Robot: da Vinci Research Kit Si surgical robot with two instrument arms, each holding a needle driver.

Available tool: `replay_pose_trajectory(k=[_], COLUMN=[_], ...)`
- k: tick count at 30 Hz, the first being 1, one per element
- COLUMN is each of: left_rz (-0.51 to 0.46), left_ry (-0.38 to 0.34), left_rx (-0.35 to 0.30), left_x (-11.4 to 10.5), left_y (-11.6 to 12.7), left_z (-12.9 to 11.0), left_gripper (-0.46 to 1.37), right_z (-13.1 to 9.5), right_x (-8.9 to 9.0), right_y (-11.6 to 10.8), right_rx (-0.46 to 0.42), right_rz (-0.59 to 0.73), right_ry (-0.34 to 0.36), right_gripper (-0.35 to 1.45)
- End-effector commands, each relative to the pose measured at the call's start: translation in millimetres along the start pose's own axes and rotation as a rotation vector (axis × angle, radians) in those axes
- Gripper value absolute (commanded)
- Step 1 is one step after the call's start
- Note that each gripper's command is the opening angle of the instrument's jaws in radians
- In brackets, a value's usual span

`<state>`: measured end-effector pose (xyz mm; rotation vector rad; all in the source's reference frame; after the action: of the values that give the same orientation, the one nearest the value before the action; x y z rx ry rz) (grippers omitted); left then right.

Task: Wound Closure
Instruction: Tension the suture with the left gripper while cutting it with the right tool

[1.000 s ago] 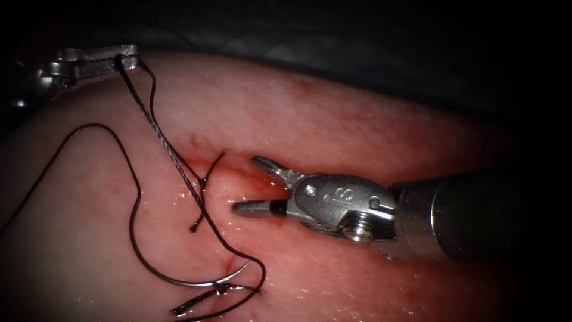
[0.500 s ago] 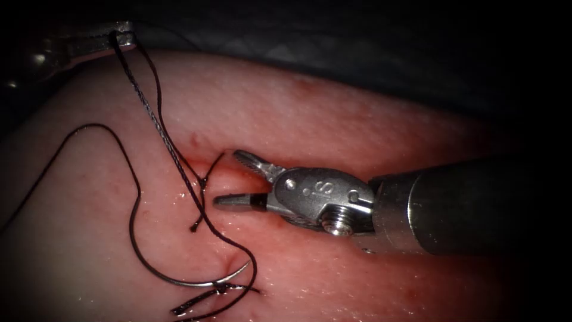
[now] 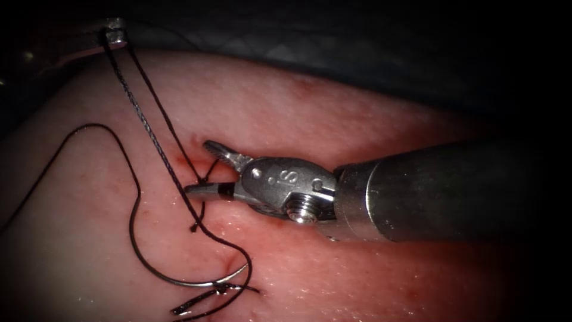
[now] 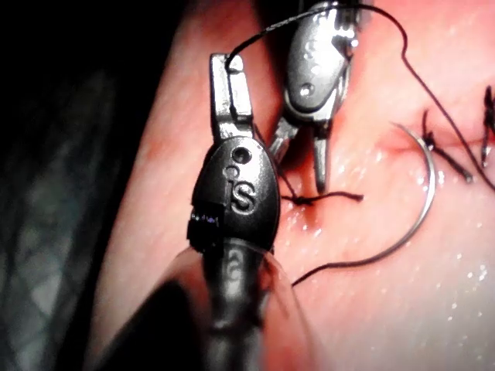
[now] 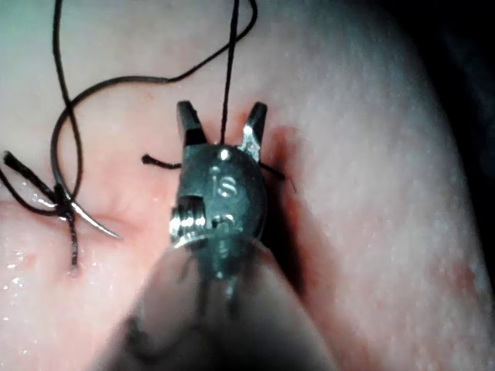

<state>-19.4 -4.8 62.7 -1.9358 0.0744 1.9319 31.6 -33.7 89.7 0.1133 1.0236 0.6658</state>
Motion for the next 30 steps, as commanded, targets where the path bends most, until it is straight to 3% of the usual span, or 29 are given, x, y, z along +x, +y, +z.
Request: replay_pose_trajectory(k=[1,20,30], left_rz=[0.000,0.003,0.003], left_ry=[0.000,0.002,0.007], left_rx=[-0.003,-0.006,-0.016], left_x=[0.1,1.4,2.0], left_y=[0.0,1.1,2.0], left_z=[0.0,0.1,0.4], left_gripper=[-0.35,-0.35,-0.35], right_z=[0.2,4.4,5.2], right_x=[0.0,0.3,0.2], right_y=[-0.1,-1.2,-0.9], right_rx=[0.005,0.015,0.012], right_rz=[0.000,-0.007,-0.009], right_ry=[0.000,0.011,0.012], right_gripper=[1.13,1.15,1.16])
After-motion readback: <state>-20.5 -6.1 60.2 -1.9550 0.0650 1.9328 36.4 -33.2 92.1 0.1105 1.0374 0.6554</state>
